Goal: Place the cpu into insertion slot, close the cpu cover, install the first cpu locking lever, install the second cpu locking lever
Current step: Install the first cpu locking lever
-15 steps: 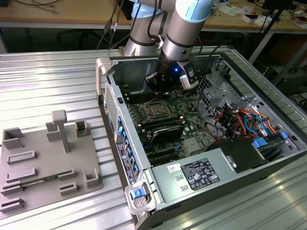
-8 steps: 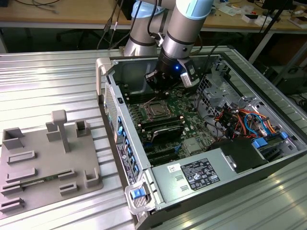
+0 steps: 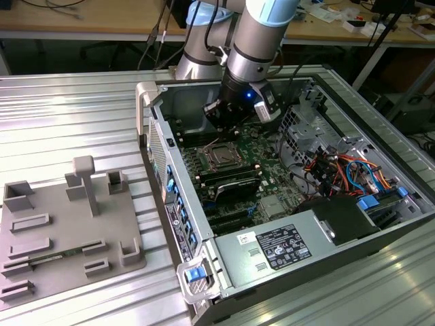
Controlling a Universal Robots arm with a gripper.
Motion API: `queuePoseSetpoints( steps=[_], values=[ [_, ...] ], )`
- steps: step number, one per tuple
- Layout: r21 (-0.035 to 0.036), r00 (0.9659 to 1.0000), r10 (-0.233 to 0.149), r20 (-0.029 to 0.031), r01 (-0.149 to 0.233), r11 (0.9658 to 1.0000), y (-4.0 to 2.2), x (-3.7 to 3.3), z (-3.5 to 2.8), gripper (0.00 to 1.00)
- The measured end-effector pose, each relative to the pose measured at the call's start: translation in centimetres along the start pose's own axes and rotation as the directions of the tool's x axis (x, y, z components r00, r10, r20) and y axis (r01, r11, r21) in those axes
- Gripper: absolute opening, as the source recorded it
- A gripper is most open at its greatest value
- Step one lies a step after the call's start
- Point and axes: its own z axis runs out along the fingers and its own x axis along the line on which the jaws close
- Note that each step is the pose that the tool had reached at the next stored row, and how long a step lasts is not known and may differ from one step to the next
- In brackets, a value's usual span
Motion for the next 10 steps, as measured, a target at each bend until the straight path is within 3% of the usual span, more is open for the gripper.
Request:
queuePoseSetpoints(
  steps=[6,10],
  values=[
    [0.0002,1.0000,-0.008,-0.0002,0.008,1.0000,0.46,-0.02,0.03,0.11],
    [0.0003,0.9999,-0.011,0.0009,0.011,0.9999,0.47,-0.44,0.21,0.11]
  ],
)
